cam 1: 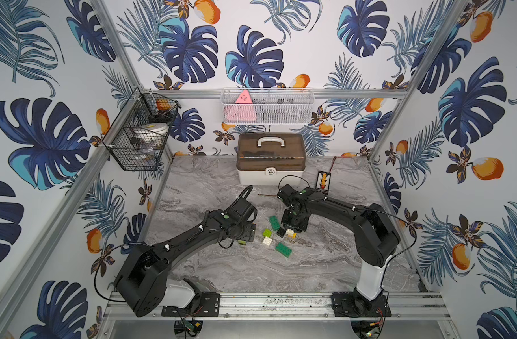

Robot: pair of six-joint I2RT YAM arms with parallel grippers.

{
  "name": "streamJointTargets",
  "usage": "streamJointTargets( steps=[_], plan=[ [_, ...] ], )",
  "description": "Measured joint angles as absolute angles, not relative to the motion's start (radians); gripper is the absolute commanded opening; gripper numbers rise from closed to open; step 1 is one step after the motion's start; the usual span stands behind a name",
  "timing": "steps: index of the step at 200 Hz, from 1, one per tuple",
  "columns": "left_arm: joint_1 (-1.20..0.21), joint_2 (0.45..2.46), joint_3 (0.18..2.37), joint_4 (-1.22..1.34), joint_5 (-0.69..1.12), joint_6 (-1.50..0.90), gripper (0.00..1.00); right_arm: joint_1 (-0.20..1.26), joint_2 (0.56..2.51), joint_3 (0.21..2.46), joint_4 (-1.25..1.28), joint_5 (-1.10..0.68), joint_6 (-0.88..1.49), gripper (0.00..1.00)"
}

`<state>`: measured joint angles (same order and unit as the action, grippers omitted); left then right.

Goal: Assemble a giraffe with lego
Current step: Assemble the lego brick with the lego brick.

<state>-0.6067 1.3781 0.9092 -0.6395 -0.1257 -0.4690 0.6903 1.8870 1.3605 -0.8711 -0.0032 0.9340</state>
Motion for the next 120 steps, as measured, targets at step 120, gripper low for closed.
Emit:
streamJointTargets(
  steps=[120],
  plan=[
    [-0.606,1.384,0.907,-0.622,-0.115,-0.468,0.86,0.686,1.900,1.362,-0.891,0.025,0.934,0.30]
  ],
)
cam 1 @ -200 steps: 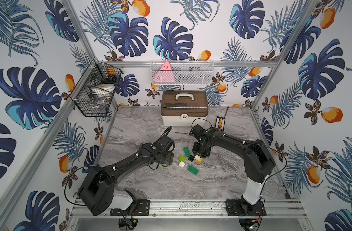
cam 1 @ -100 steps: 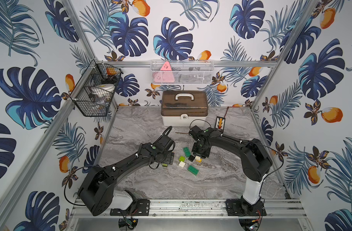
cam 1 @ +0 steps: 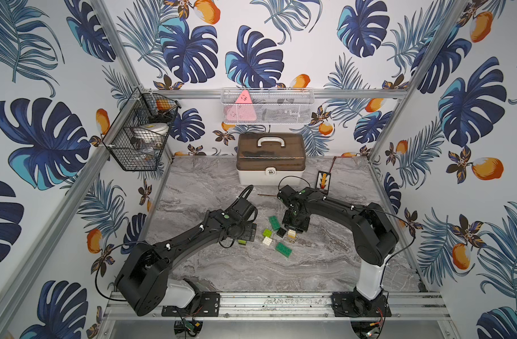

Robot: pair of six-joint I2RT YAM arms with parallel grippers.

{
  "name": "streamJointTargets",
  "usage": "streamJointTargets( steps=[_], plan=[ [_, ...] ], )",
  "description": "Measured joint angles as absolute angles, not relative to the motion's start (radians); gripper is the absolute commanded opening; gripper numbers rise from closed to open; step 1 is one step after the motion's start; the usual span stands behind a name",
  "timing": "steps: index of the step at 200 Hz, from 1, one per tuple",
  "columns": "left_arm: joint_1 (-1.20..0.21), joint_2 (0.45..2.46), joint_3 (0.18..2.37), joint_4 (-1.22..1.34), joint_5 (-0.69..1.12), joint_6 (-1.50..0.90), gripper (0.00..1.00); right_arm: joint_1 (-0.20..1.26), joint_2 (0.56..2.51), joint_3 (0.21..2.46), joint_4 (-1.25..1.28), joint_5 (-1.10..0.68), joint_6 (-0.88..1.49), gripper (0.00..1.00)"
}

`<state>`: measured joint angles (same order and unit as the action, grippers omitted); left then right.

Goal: Assemble a giraffe with lego
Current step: Assemble the lego brick with the lego brick.

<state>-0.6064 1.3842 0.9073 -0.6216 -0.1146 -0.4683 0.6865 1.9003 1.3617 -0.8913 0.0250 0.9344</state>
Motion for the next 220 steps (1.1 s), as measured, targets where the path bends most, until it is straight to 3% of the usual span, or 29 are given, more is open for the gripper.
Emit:
streamJointTargets(
  steps=[220],
  plan=[
    [-0.606,1.384,0.903,-0.621,-0.108,-0.468,0.85,0.664,1.899,1.306,-0.844,0.030,0.915,0.31]
  ],
)
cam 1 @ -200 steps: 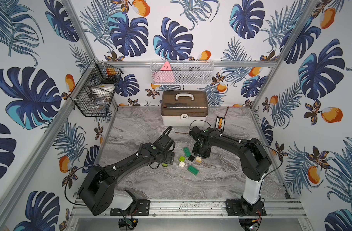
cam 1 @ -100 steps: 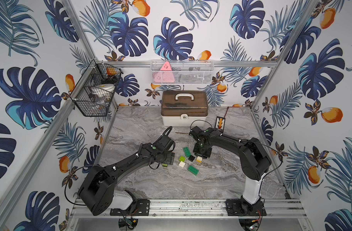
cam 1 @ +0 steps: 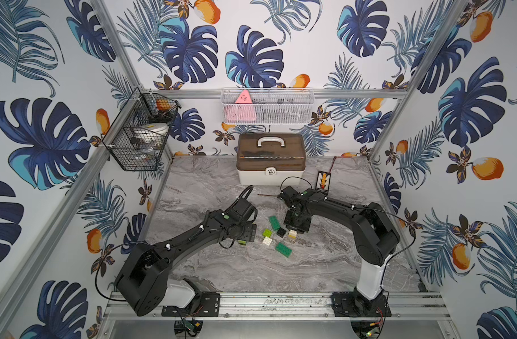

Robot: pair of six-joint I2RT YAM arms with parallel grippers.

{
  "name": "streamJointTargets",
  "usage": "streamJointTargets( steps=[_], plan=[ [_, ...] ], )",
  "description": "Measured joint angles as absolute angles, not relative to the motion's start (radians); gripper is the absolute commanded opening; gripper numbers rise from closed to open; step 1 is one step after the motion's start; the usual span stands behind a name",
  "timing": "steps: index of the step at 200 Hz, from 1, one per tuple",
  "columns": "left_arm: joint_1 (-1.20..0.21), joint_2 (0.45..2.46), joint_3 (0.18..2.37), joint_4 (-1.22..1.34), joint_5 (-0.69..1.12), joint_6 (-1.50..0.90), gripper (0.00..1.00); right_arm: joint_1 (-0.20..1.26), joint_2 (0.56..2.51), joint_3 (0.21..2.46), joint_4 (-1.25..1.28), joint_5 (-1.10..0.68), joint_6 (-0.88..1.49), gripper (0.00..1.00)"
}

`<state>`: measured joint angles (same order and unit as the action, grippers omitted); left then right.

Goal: Assemble a giraffe with lego
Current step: Assemble the lego brick with the lego brick.

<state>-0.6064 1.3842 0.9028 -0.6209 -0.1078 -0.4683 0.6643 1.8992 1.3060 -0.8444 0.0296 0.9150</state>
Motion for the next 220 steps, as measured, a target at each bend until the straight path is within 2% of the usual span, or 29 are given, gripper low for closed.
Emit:
streamJointTargets(
  steps=[72,116,136,181,201,220],
  plan=[
    [-0.606,1.388,0.911,-0.622,-0.108,-0.468,0.85,0.677,1.877,1.280,-0.828,0.033,0.834,0.31],
    [-0.606,1.393,0.918,-0.624,-0.108,-0.469,0.85,0.714,1.809,1.182,-0.816,0.047,0.757,0.33],
    [-0.606,1.397,0.923,-0.626,-0.108,-0.469,0.85,0.715,1.797,1.166,-0.812,0.047,0.731,0.39],
    [-0.606,1.396,0.931,-0.636,-0.112,-0.470,0.85,0.719,1.815,1.180,-0.869,0.068,0.683,0.71],
    [-0.606,1.394,0.937,-0.650,-0.120,-0.472,0.85,0.719,1.815,1.191,-0.872,0.070,0.669,0.78],
    [-0.606,1.387,0.944,-0.659,-0.133,-0.472,0.86,0.719,1.798,1.205,-0.879,0.069,0.662,0.81]
  ],
)
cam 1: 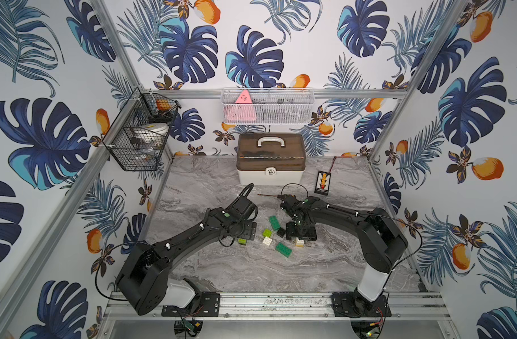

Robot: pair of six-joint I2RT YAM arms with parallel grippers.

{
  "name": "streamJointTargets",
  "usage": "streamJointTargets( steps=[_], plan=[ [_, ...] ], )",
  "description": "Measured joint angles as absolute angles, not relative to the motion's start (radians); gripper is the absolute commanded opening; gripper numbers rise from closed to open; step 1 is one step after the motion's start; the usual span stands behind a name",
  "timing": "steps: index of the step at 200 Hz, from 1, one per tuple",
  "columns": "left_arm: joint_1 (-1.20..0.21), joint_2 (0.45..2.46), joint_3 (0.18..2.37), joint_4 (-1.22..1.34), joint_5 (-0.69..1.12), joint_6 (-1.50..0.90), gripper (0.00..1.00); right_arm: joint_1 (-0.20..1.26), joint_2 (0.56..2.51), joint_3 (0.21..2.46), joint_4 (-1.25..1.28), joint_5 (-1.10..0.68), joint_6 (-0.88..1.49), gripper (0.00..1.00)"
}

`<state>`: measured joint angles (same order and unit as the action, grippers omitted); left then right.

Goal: Assemble a giraffe with lego
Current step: Assemble the lego brick with the lego brick, then pick up the lego brick from the center of the board.

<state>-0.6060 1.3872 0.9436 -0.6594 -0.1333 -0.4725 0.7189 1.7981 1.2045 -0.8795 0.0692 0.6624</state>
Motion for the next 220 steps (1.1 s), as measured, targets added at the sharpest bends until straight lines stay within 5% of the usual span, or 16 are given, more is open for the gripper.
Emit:
streamJointTargets(
  steps=[80,220],
  plan=[
    [-0.393,1.459,0.930,-0.670,-0.076,-0.442,0.86,0.748,1.526,1.195,-0.987,-0.072,0.708,0.81],
    [-0.438,1.543,0.875,-0.568,0.149,-0.470,0.78,0.877,1.756,1.185,-0.891,-0.206,0.715,0.80]
  ],
)
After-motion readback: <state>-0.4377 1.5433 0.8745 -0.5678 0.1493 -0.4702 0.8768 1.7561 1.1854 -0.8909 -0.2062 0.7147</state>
